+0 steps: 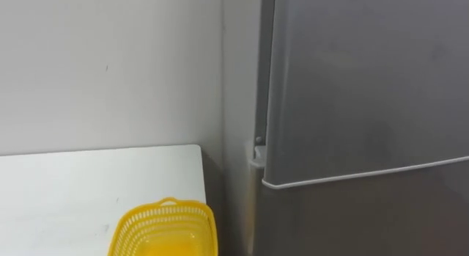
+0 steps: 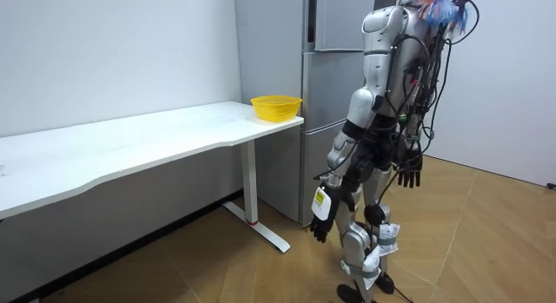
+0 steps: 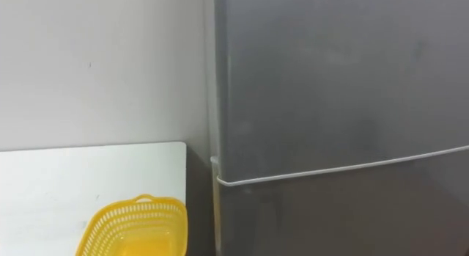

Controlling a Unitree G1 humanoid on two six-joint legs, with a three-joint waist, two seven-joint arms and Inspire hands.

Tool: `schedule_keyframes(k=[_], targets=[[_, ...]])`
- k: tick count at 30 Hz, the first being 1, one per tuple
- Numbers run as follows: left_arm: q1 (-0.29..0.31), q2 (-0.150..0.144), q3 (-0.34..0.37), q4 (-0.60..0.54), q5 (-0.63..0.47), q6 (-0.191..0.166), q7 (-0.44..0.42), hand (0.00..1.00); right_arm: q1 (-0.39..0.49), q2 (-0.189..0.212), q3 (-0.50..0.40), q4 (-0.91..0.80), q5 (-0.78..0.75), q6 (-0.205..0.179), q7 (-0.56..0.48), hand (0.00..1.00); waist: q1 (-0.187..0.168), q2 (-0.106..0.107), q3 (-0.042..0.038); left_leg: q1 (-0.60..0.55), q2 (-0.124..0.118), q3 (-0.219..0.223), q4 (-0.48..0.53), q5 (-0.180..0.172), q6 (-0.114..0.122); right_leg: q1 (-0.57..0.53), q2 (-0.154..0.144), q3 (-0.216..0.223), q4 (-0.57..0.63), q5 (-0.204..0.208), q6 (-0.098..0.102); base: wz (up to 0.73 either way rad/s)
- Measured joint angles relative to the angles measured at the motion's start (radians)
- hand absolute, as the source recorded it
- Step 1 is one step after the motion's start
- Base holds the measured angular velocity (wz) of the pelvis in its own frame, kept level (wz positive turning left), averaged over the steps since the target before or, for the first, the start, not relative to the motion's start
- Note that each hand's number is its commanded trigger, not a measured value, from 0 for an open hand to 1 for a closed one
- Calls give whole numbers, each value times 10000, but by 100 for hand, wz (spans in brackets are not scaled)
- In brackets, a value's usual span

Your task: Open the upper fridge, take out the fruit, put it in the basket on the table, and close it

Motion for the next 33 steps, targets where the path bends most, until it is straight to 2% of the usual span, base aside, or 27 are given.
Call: schedule_keyframes(k=[4,8,13,16,18,19,22,23,24,27,29,30,31,33], targets=[[80,-5,12,-1,-65,2,99,0,20,1,5,-78,7,31,4,0,4,15,1,4,-1,-2,-5,0,0,3,0,-1,-12,0,0,0],[198,-21,127,15,-1384,-2,690,0,23,7,29,-27,319,27,-18,0,20,51,12,59,-1,-6,-10,0,0,74,2,-11,-56,14,8,0],[318,-64,1021,18,-2869,-34,1391,0,21,19,-168,-8,309,29,-137,0,31,154,13,135,5,-20,-58,-1,0,177,14,-21,-133,20,17,0],[421,-73,1577,-21,-4067,-49,1993,0,57,31,-174,8,551,32,-307,0,32,200,9,169,5,-26,-117,-1,-1,196,17,-50,-140,30,16,0],[482,-64,1893,-24,-5522,-134,2629,0,20,26,-196,93,673,42,-435,0,49,202,7,186,1,-25,-130,0,-1,193,18,-41,-139,30,17,0],[476,-74,2066,-24,-5779,-145,2782,0,23,26,-241,101,670,41,-464,0,63,200,8,203,1,-24,-138,0,-1,193,18,-31,-136,30,16,-4],[449,-113,2924,-271,-7230,-204,3637,0,47,12,-429,109,709,46,-675,0,258,189,12,219,3,10,-148,0,-1,186,17,0,-130,32,16,-5],[453,-154,3349,-726,-8072,-223,3986,0,41,12,-507,124,730,58,-770,0,343,176,9,207,1,5,-147,0,-1,185,15,-11,-136,35,17,0],[518,-161,3610,-1175,-8994,-338,4340,0,26,6,-581,119,723,58,-816,0,452,170,10,173,0,-1,-143,0,0,157,15,-15,-142,45,25,3],[629,-212,3955,-2206,-10702,-704,5051,0,26,-25,-624,88,722,35,-839,0,651,177,5,148,1,-19,-140,0,0,94,18,-17,-169,91,26,0],[525,-221,4324,-2750,-12411,-1133,5645,0,76,-19,-868,28,725,24,-885,0,852,208,-9,143,0,-10,-142,1,1,63,24,26,-147,106,30,-5],[526,-221,4364,-2899,-12860,-1249,5804,0,79,-18,-878,-21,726,12,-895,0,852,209,-10,146,-3,-9,-142,1,1,58,23,31,-140,106,30,-3],[544,-229,4402,-3305,-13606,-1413,6153,0,122,-10,-920,-150,707,-74,-922,0,852,270,-50,146,-7,-18,-141,1,1,57,22,33,-138,108,34,0],[551,-233,4397,-3942,-14452,-1760,6645,0,265,4,-963,-486,674,-219,-971,0,851,241,-36,147,-8,-26,-142,1,1,58,22,30,-134,111,33,0]])
